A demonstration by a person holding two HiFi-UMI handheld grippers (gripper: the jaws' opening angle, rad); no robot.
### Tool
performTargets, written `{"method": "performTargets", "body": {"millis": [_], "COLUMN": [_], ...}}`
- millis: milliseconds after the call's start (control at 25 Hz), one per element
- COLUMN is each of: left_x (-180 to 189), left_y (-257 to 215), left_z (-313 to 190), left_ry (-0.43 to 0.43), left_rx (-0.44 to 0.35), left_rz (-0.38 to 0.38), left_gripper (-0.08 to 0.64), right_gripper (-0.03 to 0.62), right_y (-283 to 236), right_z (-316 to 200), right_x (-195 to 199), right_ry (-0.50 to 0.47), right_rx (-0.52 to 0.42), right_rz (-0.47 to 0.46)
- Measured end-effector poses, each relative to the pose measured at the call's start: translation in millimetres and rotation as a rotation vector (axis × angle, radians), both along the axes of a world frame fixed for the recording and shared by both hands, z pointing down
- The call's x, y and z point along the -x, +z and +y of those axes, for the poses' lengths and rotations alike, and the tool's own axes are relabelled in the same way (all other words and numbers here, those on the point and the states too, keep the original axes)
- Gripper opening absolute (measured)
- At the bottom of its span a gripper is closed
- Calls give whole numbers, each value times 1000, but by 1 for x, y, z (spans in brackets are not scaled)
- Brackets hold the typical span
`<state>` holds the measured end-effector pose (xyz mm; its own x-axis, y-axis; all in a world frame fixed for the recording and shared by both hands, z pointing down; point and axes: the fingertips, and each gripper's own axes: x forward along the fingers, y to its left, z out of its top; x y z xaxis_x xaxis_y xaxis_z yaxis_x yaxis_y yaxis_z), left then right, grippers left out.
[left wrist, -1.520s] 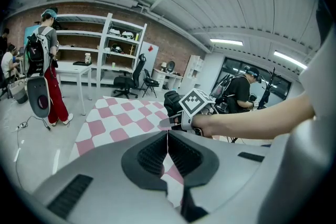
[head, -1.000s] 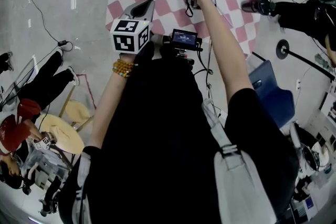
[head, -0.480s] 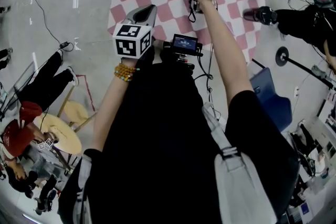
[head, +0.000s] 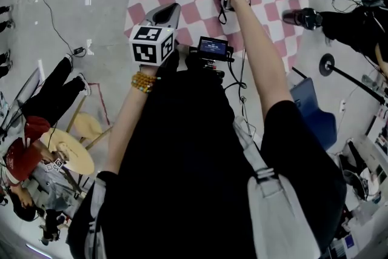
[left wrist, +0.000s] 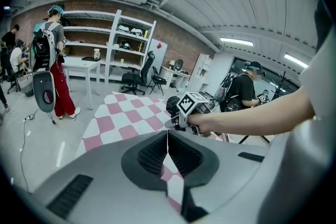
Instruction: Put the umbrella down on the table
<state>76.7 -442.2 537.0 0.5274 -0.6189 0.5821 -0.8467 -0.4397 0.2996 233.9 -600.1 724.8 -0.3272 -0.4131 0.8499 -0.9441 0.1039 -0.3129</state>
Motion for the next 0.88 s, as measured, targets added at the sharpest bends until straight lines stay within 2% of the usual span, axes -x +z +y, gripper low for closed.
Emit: {"method": "performTargets", "body": {"millis": [480,880], "left_x": [4,4], "left_y": [2,2], "left_z": [-1,-4], "left_ry": [0,5], "left_rx": [9,9], "left_rz": [-8,-16], "left_gripper": [15,15], "right_gripper": [209,225], "right_y": [15,14], "right_z": [5,5], "right_x": [-3,-1], "right_ry": [49,35], "right_rx": [46,49], "right_rz": [-3,-7]}}
